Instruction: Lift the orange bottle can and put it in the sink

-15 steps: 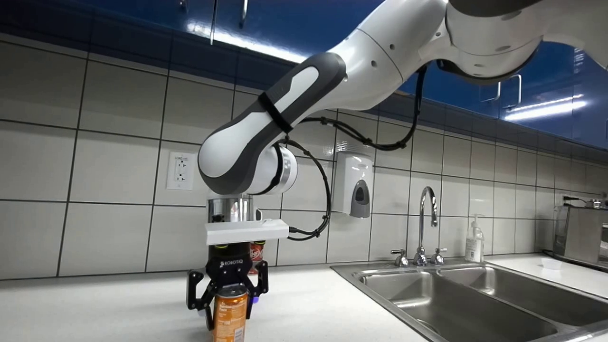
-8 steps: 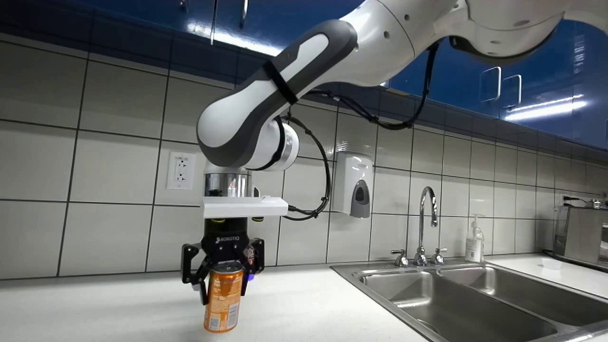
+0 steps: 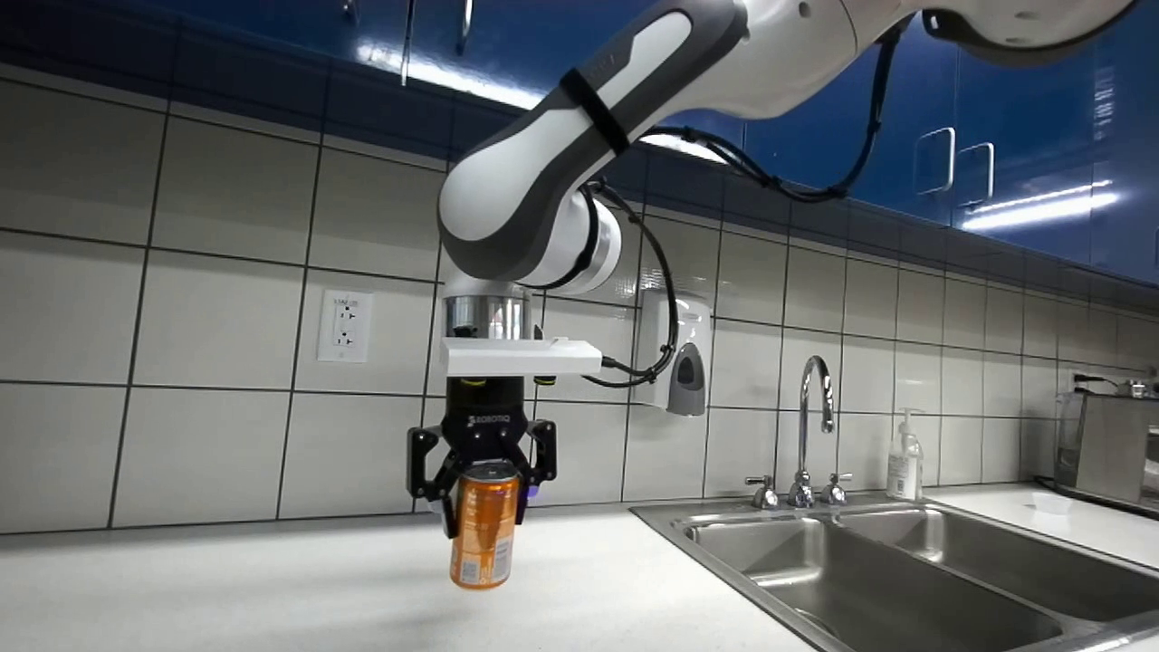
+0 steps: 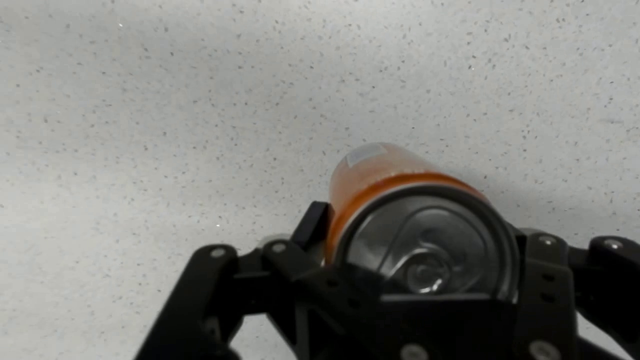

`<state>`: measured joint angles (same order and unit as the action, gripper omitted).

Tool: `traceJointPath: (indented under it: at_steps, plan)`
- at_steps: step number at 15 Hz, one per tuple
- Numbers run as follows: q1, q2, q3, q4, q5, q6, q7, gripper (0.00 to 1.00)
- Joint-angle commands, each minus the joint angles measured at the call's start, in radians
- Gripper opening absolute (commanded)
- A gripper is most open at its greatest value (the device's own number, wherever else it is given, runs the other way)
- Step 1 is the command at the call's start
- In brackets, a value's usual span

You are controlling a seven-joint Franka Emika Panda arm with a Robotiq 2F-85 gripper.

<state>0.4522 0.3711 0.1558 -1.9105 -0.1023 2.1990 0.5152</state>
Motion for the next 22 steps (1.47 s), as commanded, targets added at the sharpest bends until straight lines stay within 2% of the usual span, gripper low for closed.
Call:
traceJointPath:
  at_steps: [1,6,12,22]
  plan:
    - [-0.04,-0.117,-0.01,-0.13,0.004,0.036,0.048,0.43]
    - [-0.104,-0.204,-0.03,-0.242,0.005,0.043,0.069,0.43]
    - [-0.213,-0.324,-0.068,-0.389,0.007,0.056,0.035,0.43]
    - [-0.431,-0.454,-0.192,-0.518,-0.014,0.046,-0.178,0.43]
